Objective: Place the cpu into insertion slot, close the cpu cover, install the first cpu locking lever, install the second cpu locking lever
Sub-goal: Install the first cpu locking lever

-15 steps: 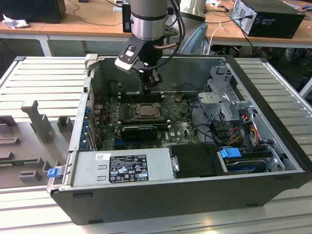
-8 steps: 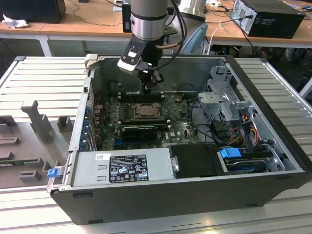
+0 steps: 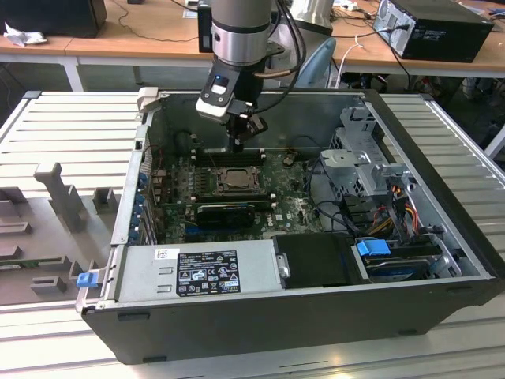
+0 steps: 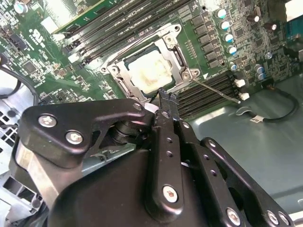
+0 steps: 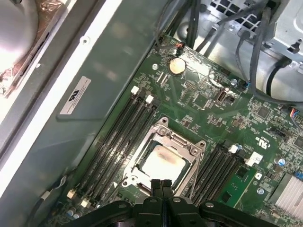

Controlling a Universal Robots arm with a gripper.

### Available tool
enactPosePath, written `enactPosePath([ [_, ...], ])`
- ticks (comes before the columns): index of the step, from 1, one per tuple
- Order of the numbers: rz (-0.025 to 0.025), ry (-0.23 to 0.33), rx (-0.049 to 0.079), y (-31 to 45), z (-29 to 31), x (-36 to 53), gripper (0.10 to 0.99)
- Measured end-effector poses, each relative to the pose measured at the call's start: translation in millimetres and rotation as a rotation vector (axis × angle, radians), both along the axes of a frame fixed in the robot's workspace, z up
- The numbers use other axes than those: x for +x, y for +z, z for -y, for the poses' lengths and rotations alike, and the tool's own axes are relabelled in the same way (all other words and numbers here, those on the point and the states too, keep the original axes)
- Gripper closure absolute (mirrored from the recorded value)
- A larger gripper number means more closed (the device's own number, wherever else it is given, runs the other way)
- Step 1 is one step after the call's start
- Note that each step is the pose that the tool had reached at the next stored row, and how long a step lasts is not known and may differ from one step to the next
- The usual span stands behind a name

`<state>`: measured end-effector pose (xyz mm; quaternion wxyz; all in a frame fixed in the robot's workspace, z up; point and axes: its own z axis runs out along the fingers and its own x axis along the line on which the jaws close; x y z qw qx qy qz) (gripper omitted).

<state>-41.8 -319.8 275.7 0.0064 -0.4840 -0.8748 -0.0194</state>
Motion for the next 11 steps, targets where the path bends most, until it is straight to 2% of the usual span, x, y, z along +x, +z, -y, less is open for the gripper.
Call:
enactPosePath([
  [11, 0.0, 0.101, 0.0, 0.0, 0.0, 0.0, 0.98],
])
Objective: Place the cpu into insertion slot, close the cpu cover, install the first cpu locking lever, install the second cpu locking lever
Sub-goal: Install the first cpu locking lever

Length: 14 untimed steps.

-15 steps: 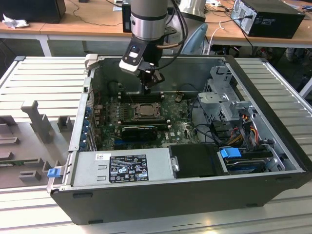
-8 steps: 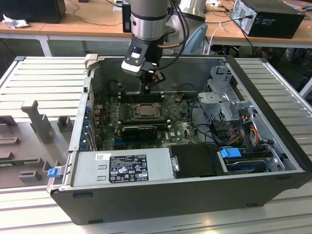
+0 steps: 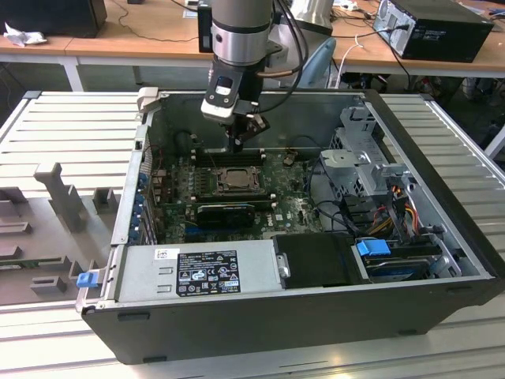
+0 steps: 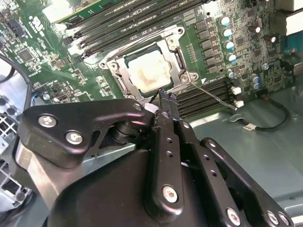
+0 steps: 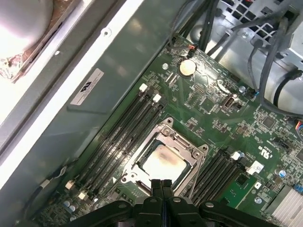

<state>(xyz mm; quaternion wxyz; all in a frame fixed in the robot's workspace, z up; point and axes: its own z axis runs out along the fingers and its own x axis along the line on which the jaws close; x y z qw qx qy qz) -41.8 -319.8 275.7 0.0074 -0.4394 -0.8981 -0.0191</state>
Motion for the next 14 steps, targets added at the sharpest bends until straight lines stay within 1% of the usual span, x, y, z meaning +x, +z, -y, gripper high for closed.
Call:
enactPosePath([
  [5, 0.0, 0.048, 0.0, 0.0, 0.0, 0.0, 0.98],
  [10, 0.0, 0.121, 0.0, 0.0, 0.0, 0.0, 0.98],
  [12, 0.0, 0.164, 0.0, 0.0, 0.0, 0.0, 0.98],
  [14, 0.0, 0.189, 0.0, 0.0, 0.0, 0.0, 0.98],
])
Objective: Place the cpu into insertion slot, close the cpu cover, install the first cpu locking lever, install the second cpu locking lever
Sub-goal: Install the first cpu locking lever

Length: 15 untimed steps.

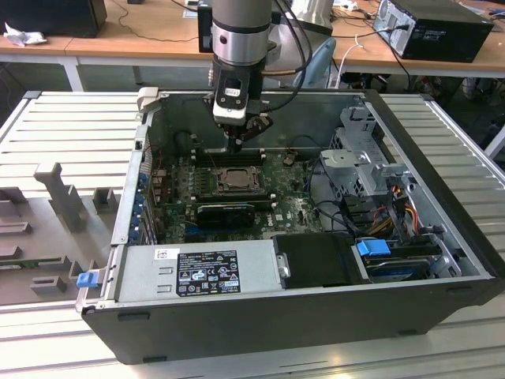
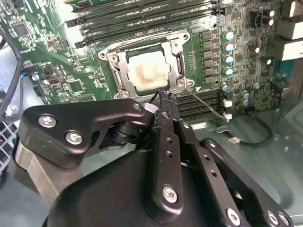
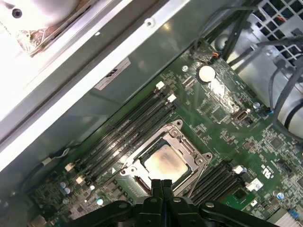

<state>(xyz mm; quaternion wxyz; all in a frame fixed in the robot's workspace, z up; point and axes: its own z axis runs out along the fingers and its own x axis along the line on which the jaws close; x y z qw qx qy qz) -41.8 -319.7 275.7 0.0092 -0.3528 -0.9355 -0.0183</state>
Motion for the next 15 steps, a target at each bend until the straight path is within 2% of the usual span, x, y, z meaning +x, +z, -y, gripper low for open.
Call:
enactPosePath([
  [15, 0.0, 0.274, 0.0, 0.0, 0.0, 0.0, 0.98],
])
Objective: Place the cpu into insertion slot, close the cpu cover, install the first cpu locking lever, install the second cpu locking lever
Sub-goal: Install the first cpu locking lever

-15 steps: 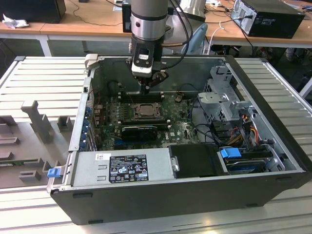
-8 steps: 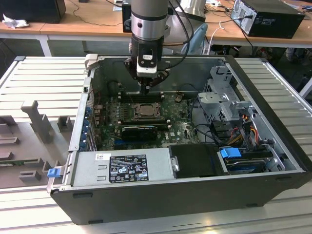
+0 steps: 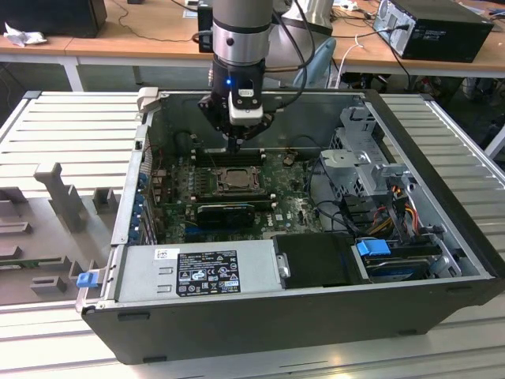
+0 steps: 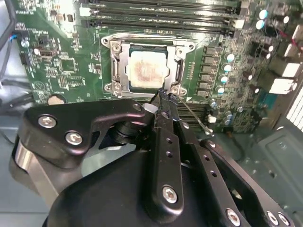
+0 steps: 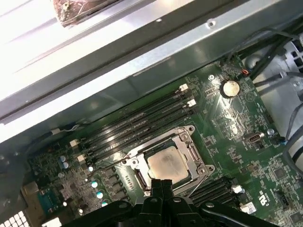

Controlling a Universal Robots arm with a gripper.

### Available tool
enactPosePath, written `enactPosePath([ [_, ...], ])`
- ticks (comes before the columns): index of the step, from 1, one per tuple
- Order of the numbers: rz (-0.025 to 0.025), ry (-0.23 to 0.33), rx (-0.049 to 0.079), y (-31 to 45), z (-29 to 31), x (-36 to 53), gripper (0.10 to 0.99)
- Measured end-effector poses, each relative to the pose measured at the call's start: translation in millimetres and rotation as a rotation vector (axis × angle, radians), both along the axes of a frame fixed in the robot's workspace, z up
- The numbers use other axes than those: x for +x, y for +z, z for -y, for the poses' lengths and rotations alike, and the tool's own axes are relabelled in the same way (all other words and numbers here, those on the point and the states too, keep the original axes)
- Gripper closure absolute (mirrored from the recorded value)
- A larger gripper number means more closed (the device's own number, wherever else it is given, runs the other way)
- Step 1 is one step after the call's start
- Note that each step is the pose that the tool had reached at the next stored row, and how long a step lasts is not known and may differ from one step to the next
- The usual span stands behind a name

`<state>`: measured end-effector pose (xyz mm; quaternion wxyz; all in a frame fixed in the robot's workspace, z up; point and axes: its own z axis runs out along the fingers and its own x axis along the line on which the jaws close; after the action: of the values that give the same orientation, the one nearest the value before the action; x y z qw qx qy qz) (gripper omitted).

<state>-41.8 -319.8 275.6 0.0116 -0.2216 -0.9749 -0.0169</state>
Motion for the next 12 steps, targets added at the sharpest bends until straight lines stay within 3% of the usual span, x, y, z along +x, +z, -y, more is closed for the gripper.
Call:
enactPosePath([
  [3, 0.0, 0.067, 0.0, 0.0, 0.0, 0.0, 0.98],
  [10, 0.0002, 0.164, 0.0, 0.0, 0.0, -0.1, 0.98],
  [12, 0.0006, 0.222, 0.0, -0.1, 0.0, -0.1, 0.98],
])
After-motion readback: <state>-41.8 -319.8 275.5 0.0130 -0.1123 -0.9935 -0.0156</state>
